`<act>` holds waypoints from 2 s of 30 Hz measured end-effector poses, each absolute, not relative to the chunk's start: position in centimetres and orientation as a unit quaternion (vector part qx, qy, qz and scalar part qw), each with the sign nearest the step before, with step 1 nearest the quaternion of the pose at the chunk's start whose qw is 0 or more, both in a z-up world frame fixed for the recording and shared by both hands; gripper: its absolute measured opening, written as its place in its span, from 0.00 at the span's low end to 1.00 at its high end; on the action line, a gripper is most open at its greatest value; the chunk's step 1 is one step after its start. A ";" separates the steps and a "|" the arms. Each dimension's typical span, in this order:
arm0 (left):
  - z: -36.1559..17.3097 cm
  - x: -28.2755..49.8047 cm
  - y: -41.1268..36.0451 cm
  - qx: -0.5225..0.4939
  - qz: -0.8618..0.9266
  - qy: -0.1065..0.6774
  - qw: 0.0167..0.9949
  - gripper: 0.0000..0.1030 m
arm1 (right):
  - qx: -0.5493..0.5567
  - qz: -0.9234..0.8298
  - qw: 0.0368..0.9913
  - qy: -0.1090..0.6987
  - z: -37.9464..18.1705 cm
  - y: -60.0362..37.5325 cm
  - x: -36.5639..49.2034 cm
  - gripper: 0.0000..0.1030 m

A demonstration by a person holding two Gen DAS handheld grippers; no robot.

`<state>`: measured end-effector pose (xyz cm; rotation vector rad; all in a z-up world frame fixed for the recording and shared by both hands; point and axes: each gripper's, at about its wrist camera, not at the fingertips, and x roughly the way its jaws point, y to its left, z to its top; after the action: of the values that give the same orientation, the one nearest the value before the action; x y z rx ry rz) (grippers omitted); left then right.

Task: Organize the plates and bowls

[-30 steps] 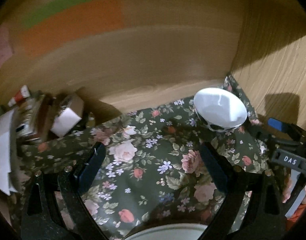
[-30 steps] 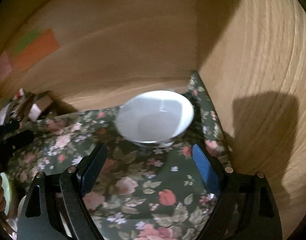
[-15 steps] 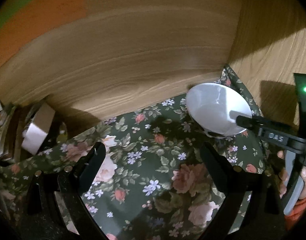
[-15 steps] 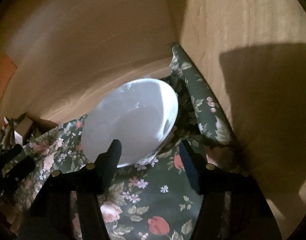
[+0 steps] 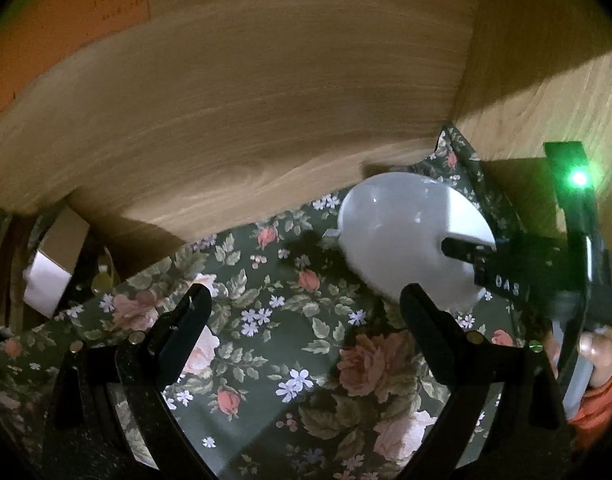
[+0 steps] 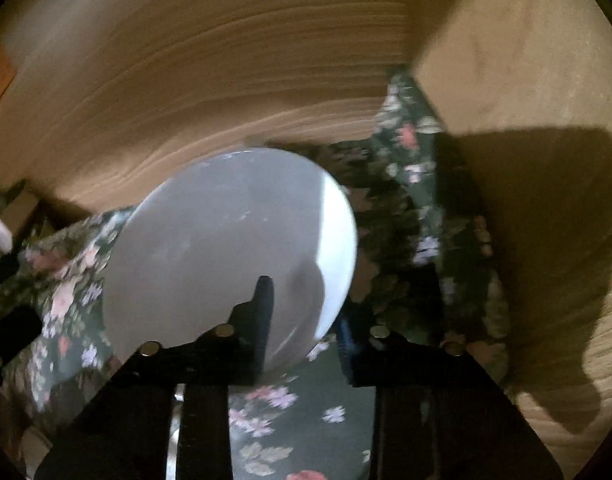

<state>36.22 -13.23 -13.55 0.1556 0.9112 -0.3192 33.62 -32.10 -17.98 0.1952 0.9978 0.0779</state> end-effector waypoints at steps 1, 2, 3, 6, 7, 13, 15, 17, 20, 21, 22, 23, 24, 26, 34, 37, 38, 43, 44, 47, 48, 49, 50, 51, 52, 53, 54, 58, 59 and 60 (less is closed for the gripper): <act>-13.8 36.3 -13.2 0.072 -0.153 0.444 0.880 0.93 | 0.092 0.043 0.873 0.478 -17.9 -31.8 33.4 0.19; -14.0 36.4 -13.2 0.071 -0.153 0.450 0.877 0.93 | 0.092 0.055 0.871 0.479 -17.9 -31.4 32.9 0.19; -14.3 36.6 -13.2 0.072 -0.152 0.457 0.874 0.93 | 0.092 0.063 0.870 0.480 -17.8 -31.1 32.5 0.19; -15.4 36.9 -13.2 0.077 -0.143 0.477 0.864 0.93 | 0.078 0.081 0.868 0.483 -17.7 -29.8 31.1 0.19; -15.8 37.0 -13.2 0.079 -0.142 0.484 0.860 0.92 | 0.073 0.088 0.868 0.484 -17.6 -29.5 30.6 0.19; -17.5 36.9 -13.5 0.088 -0.139 0.514 0.842 0.71 | 0.073 0.108 0.861 0.492 -17.1 -29.2 28.7 0.19; -18.0 36.7 -13.7 0.093 -0.141 0.521 0.837 0.69 | 0.081 0.102 0.863 0.488 -17.0 -29.1 28.4 0.19; -18.3 36.5 -13.9 0.098 -0.143 0.523 0.834 0.68 | 0.091 0.100 0.864 0.486 -16.8 -29.5 28.1 0.22; -18.7 36.5 -14.0 0.105 -0.147 0.524 0.832 0.61 | 0.110 0.102 0.861 0.486 -16.7 -30.5 28.1 0.30; -18.8 36.4 -14.0 0.105 -0.149 0.526 0.831 0.58 | 0.110 0.100 0.861 0.487 -16.8 -30.7 28.5 0.30; -18.9 36.6 -14.1 0.104 -0.151 0.530 0.828 0.51 | 0.107 0.099 0.861 0.487 -16.8 -30.6 28.5 0.30; -19.2 36.7 -14.2 0.102 -0.156 0.537 0.823 0.47 | 0.106 0.098 0.863 0.484 -16.7 -31.1 28.3 0.30; -19.3 36.9 -14.2 0.100 -0.158 0.541 0.820 0.45 | 0.105 0.097 0.864 0.483 -16.7 -30.8 28.3 0.30; -19.5 37.0 -14.2 0.094 -0.163 0.545 0.817 0.40 | 0.105 0.102 0.863 0.483 -16.8 -30.7 28.2 0.30; -19.4 36.7 -14.8 0.099 -0.177 0.534 0.821 0.20 | 0.096 0.095 0.870 0.474 -16.9 -29.8 28.3 0.22; -19.4 36.8 -14.7 0.094 -0.175 0.538 0.819 0.20 | 0.097 0.095 0.871 0.473 -16.9 -29.3 28.4 0.21; -19.2 36.7 -14.7 0.094 -0.174 0.538 0.820 0.20 | 0.098 0.095 0.871 0.472 -16.8 -29.3 28.3 0.21; -17.6 35.2 -14.3 0.105 -0.170 0.519 0.831 0.20 | 0.104 0.097 0.878 0.458 -15.8 -29.0 27.5 0.21; -17.2 34.9 -14.1 0.104 -0.170 0.516 0.833 0.20 | 0.105 0.097 0.879 0.454 -15.5 -29.0 27.4 0.21; -15.9 33.8 -13.5 0.097 -0.167 0.502 0.843 0.19 | 0.106 0.099 0.887 0.439 -14.4 -28.7 26.6 0.21; -15.5 33.5 -13.4 0.095 -0.166 0.499 0.846 0.19 | 0.105 0.101 0.889 0.434 -14.0 -28.6 26.4 0.21; -15.1 33.1 -13.1 0.092 -0.164 0.494 0.849 0.19 | 0.104 0.102 0.891 0.430 -13.6 -28.4 26.1 0.21; -14.8 32.9 -12.9 0.089 -0.164 0.492 0.851 0.19 | 0.103 0.104 0.893 0.426 -13.3 -28.2 25.8 0.22; -14.3 32.5 -12.6 0.084 -0.164 0.488 0.853 0.19 | 0.102 0.105 0.895 0.422 -12.9 -28.1 25.6 0.22; -13.9 32.2 -12.4 0.082 -0.163 0.486 0.855 0.19 | 0.101 0.106 0.897 0.418 -12.6 -27.9 25.3 0.22; -13.4 31.7 -12.1 0.079 -0.162 0.481 0.858 0.19 | 0.100 0.108 0.899 0.413 -12.2 -27.7 25.0 0.22; -13.0 31.4 -11.9 0.077 -0.160 0.477 0.861 0.19 | 0.100 0.110 0.900 0.410 -12.0 -27.5 24.8 0.21; -11.4 29.5 -10.6 0.071 -0.153 0.463 0.870 0.19 | 0.097 0.119 0.905 0.397 -10.8 -26.6 23.8 0.21; -11.3 29.2 -10.6 0.070 -0.152 0.460 0.872 0.19 | 0.095 0.122 0.906 0.393 -10.5 -26.3 23.5 0.21; -11.0 29.0 -10.5 0.071 -0.150 0.457 0.874 0.19 | 0.094 0.124 0.907 0.390 -10.2 -26.1 23.2 0.22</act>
<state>28.98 -10.53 -11.05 0.1491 0.9550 -0.3123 23.20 -26.15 -10.20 0.1935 0.8056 0.2567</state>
